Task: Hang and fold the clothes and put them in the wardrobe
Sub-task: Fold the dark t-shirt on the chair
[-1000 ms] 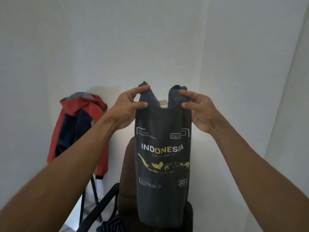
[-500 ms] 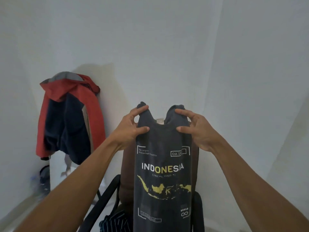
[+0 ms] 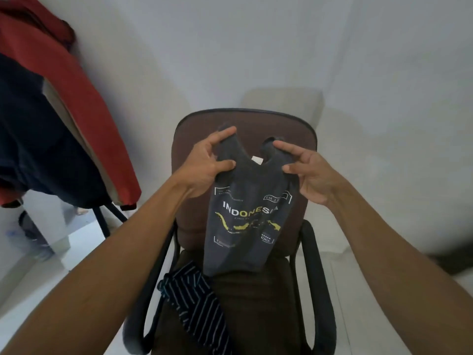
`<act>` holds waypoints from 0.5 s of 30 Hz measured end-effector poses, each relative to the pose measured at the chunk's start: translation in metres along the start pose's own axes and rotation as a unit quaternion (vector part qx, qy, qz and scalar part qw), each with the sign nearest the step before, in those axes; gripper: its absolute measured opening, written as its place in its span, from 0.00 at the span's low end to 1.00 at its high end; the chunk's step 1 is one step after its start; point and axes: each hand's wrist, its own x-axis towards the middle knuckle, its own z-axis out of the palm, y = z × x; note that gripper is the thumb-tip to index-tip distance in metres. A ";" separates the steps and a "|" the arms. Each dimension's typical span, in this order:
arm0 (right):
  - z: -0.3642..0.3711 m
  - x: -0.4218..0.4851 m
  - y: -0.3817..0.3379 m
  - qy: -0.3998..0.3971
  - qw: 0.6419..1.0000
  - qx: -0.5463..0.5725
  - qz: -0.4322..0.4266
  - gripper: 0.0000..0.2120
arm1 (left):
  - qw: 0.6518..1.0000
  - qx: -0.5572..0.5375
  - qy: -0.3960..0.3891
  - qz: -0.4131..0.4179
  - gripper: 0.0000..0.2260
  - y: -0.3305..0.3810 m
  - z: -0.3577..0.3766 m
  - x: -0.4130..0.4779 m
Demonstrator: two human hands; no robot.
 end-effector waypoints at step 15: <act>-0.008 -0.074 0.138 -0.119 0.971 0.047 0.201 0.27 | 0.989 -0.021 -0.038 -0.138 0.30 -0.113 -0.012 -0.127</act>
